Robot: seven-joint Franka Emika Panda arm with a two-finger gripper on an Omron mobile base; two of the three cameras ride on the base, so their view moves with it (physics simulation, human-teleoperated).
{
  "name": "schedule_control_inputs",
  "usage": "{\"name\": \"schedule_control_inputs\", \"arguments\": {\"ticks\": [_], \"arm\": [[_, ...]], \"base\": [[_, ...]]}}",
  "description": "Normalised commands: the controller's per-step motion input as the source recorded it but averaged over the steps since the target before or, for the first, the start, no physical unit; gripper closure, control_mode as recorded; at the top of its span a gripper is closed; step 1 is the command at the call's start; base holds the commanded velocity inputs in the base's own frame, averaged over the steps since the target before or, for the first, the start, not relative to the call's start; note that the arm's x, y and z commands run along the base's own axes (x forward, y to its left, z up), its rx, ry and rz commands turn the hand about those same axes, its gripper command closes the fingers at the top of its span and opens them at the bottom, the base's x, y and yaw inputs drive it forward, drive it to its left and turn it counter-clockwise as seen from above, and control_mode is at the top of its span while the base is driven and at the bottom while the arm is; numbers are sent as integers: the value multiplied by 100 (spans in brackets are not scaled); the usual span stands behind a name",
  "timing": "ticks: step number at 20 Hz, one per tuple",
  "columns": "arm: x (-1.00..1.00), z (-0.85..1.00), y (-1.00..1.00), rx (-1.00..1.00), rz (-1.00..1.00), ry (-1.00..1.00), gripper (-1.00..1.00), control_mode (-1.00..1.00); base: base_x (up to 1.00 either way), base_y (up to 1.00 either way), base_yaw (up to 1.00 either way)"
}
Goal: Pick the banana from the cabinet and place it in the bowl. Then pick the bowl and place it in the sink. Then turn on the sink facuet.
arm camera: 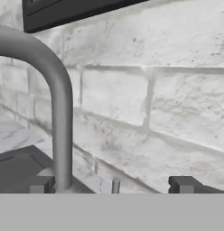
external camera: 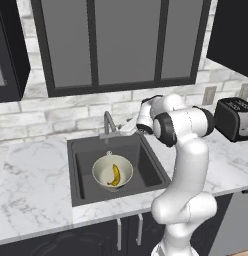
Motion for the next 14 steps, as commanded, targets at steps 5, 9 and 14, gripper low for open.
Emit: {"name": "schedule_control_inputs", "arguments": {"ticks": [5, 9, 14], "arm": [[41, -22, 16, 0, 0, 2, -100, -100], [47, -22, 14, 0, 0, 3, -100, -100], [47, -13, 1, 0, -1, 4, -100, -100]], "base": [[0, 0, 0], [0, 0, 0], [0, 0, 0]]}}
